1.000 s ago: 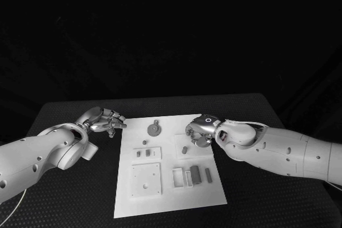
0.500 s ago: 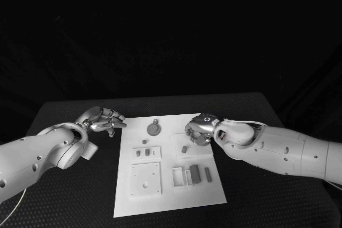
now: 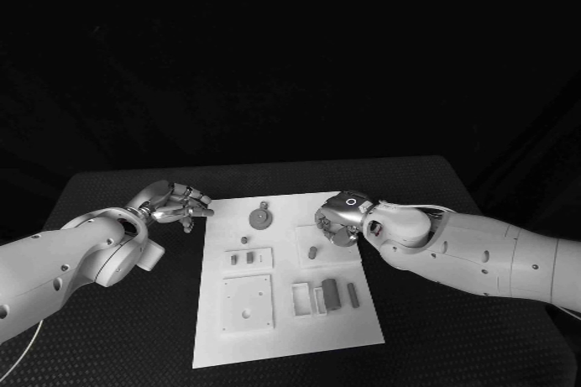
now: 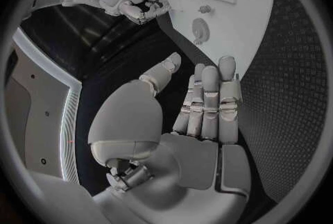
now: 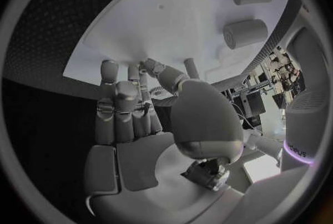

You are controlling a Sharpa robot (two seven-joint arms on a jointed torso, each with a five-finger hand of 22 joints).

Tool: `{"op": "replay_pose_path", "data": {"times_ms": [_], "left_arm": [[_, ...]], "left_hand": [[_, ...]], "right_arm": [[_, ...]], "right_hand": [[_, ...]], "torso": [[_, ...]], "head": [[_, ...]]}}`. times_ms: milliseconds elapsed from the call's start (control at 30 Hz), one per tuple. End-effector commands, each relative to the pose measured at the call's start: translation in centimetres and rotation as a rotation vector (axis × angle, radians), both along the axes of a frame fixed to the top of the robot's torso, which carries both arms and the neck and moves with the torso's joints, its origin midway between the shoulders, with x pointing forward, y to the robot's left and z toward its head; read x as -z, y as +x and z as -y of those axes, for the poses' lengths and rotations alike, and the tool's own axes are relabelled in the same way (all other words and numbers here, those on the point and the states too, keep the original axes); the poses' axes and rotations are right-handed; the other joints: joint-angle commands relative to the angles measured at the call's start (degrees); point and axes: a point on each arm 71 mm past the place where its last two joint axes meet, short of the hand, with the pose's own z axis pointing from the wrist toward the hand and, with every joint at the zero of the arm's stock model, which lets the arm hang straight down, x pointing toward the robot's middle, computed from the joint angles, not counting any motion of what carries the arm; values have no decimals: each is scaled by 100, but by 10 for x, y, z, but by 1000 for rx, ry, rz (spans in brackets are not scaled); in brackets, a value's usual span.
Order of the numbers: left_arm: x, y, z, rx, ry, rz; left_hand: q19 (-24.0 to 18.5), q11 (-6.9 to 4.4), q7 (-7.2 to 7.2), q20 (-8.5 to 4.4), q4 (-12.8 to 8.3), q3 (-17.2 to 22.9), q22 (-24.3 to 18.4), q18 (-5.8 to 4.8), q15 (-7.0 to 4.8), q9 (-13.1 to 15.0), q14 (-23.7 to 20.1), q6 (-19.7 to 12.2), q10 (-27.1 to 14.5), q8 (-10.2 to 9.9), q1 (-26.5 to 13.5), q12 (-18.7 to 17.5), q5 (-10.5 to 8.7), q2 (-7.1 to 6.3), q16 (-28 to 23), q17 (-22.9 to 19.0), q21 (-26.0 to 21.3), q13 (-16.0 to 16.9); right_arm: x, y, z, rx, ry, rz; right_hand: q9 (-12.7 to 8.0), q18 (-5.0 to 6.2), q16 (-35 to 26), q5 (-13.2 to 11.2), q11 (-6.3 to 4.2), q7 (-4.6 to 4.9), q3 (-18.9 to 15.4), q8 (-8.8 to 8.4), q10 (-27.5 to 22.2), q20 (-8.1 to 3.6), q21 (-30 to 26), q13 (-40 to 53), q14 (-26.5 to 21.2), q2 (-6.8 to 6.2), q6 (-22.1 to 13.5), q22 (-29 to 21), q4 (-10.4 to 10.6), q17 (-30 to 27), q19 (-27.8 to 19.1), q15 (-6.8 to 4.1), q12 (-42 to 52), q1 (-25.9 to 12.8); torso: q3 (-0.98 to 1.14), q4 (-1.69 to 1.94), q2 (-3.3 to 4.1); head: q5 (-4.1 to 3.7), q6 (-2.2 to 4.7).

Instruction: Assemble the parts on the task board

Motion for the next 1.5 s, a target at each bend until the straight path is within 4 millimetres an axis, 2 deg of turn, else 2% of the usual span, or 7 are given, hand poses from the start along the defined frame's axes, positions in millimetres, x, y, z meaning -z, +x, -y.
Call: {"op": "replay_pose_path", "data": {"times_ms": [33,267,533,1000,1200,1500], "left_arm": [[0,0,1,14,-1,-6],[0,0,1,14,1,-6],[0,0,1,15,2,-4],[0,0,1,16,8,-2],[0,0,0,15,10,-2],[0,0,1,16,11,-1]], "left_hand": [[37,22,40,-17,2,-29,-10,439,8,-5,13,-1,-53,-3,-59,28,-22,-4,-40,-3,-42,7],[36,24,41,-16,0,-32,-10,439,9,-6,11,-4,-59,-2,-61,28,-22,-5,-41,-3,-46,7],[37,24,42,-15,-1,-33,-11,440,10,-6,11,-7,-63,-2,-61,29,-22,-1,-42,-3,-49,8],[39,25,42,-15,-3,-34,-10,442,11,-6,12,-8,-66,1,-59,32,-22,5,-42,-2,-52,9],[42,25,42,-15,-5,-35,-10,443,11,-6,14,-8,-68,3,-57,34,-22,8,-41,-1,-54,10],[47,25,42,-15,-10,-37,-8,445,10,-6,18,-10,-71,5,-54,36,-22,10,-38,1,-55,11]], "right_arm": [[10,-2,5,19,-61,-22],[10,-3,4,12,-62,-29],[11,-4,2,8,-61,-36],[19,-4,4,13,-121,-41],[18,-4,5,11,-120,-19],[15,-5,1,1,-95,11]], "right_hand": [[-12,138,33,21,7,41,-23,1,-41,-30,-16,-5,4,-47,-29,66,-24,-7,10,-25,-25,-1],[-17,138,39,21,14,48,-24,-9,-52,-31,-17,2,4,-76,-41,73,-17,-13,15,-19,-43,-8],[-10,138,58,22,0,31,-9,12,2,-37,-14,38,8,-47,5,91,-2,-21,31,-31,-36,7],[60,138,110,21,-116,-75,-10,136,294,-48,5,220,-9,181,259,127,-147,-58,35,-142,31,80],[126,138,125,23,-194,-137,-19,214,477,-50,30,354,-17,337,413,130,-278,-81,34,-218,87,87],[170,138,148,25,-231,-171,-17,246,560,-59,62,446,-12,386,492,132,-352,-91,50,-253,99,64]], "torso": [[-1,3,-1],[-2,4,0],[-1,3,1],[-1,6,0],[-3,7,-1],[-4,4,-1]], "head": [[-7,-6],[-6,-4],[-3,-10],[-13,-39],[-15,-51],[-22,-53]]}}
